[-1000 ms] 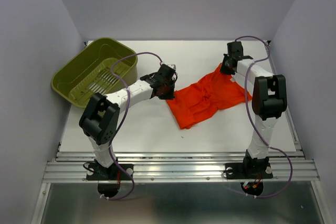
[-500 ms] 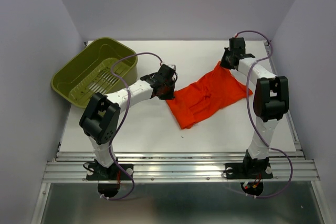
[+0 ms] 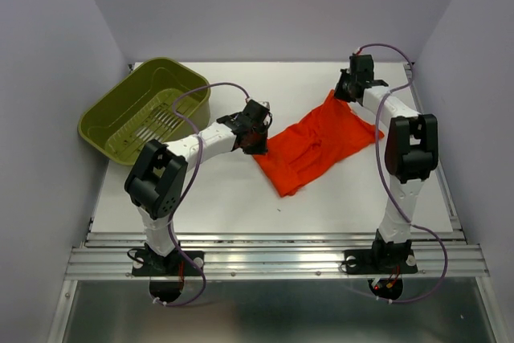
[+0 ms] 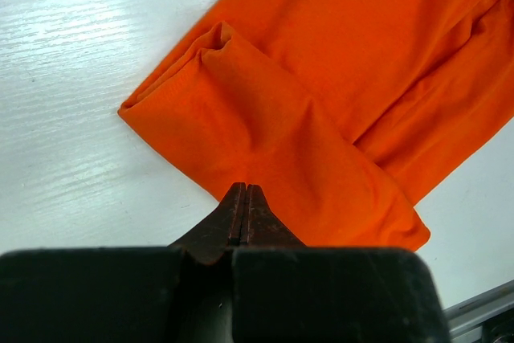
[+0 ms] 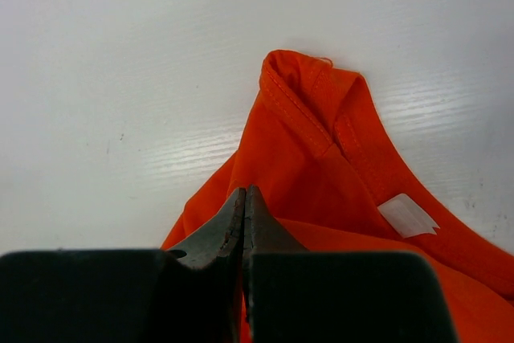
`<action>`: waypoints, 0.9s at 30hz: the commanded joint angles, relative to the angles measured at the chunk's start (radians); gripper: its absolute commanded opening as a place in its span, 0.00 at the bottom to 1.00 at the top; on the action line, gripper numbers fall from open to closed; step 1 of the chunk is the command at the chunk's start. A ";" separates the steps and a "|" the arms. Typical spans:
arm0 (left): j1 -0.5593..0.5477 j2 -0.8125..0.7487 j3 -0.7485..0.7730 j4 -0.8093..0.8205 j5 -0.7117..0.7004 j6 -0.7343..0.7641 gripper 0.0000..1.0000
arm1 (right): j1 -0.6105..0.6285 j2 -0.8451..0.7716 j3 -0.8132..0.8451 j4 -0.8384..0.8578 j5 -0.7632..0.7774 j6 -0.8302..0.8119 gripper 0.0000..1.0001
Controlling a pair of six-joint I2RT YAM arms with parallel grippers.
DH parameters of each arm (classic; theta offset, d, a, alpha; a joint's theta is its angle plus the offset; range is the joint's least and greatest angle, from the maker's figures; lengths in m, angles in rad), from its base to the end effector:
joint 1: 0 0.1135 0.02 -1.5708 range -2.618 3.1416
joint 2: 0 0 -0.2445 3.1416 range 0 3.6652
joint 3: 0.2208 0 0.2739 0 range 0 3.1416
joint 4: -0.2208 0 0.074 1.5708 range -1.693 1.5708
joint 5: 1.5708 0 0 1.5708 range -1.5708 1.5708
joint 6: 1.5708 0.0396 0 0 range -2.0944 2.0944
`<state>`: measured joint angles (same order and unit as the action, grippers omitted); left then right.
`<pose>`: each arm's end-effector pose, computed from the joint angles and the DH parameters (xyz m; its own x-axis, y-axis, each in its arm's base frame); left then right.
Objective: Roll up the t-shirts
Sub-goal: Roll the T-shirt to the center of the board.
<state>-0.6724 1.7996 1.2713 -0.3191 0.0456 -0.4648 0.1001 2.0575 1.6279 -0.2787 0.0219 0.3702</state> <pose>0.3209 -0.2578 0.1836 -0.8137 0.0755 -0.5764 0.3145 0.8911 -0.3273 0.4862 0.0480 0.1989 -0.6336 0.2999 -0.7132 0.1565 0.9524 0.2615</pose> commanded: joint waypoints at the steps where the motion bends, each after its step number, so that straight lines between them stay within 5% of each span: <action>1: 0.000 -0.009 0.023 0.005 0.004 0.003 0.00 | 0.009 0.029 0.066 0.046 -0.014 -0.002 0.01; 10: 0.000 -0.008 0.019 0.003 0.008 0.005 0.00 | 0.018 0.107 0.150 0.024 -0.046 -0.011 0.01; 15: 0.000 -0.006 0.025 0.002 0.013 0.005 0.00 | 0.018 0.177 0.245 -0.020 -0.030 -0.008 0.28; 18: 0.000 -0.014 0.026 -0.005 0.008 0.003 0.00 | 0.018 0.167 0.273 -0.045 -0.014 -0.004 0.35; 27: 0.000 -0.028 0.023 0.000 0.008 -0.002 0.00 | 0.018 -0.026 0.075 -0.044 0.024 0.044 0.33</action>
<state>-0.6724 1.7996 1.2713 -0.3195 0.0525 -0.4652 0.1127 2.1784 1.7679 -0.3241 0.0254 0.3866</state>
